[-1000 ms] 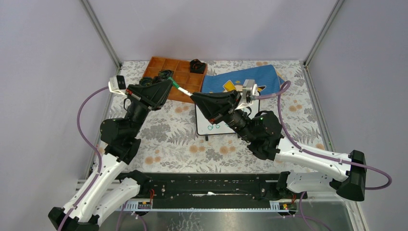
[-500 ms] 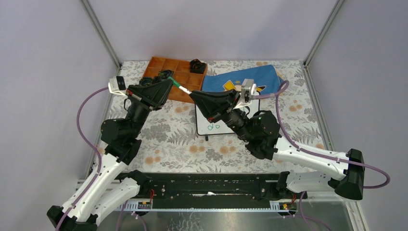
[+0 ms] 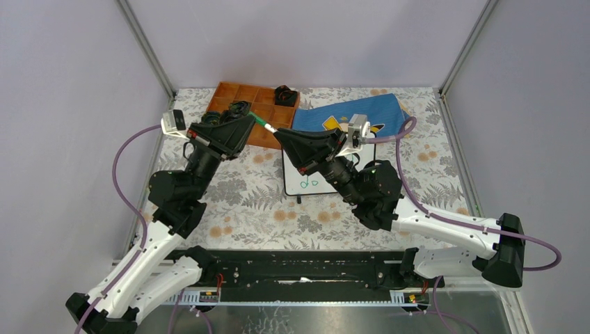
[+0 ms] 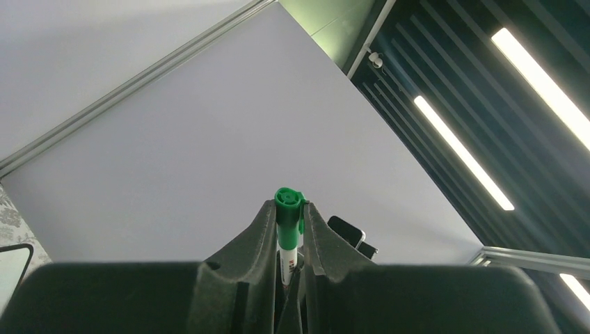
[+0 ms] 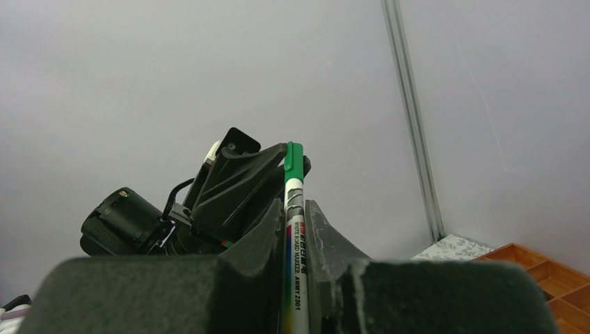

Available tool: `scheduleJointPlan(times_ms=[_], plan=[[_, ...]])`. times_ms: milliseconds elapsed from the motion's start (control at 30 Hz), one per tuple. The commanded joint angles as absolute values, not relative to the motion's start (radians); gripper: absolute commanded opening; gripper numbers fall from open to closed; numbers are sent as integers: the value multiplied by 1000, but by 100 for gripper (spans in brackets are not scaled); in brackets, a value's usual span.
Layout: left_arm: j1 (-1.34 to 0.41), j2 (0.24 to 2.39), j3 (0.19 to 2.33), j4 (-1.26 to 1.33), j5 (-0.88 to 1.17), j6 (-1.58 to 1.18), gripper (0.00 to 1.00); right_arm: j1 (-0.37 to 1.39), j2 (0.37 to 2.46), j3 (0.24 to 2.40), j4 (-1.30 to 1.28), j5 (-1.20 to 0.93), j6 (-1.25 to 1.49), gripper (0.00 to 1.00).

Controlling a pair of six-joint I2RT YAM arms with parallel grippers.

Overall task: Write a sentence on the whiteboard
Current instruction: Close the whiteboard marker at the center of the board.

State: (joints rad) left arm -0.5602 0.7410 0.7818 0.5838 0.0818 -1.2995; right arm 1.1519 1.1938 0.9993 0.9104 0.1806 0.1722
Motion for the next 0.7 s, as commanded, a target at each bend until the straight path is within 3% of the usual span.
scheduleJointPlan(times_ms=[0, 233, 333, 667], plan=[[-595, 752, 816, 583, 141, -1261, 0, 1154, 1208, 1034, 951, 223, 151, 0], [-608, 757, 828, 575, 125, -1253, 0, 1153, 1200, 1020, 974, 205, 160, 0], [-609, 764, 861, 549, 119, -1233, 5, 1153, 1195, 1011, 998, 190, 156, 0], [-609, 904, 1129, 400, 272, -1108, 4, 1154, 1235, 973, 1278, 158, 133, 0]])
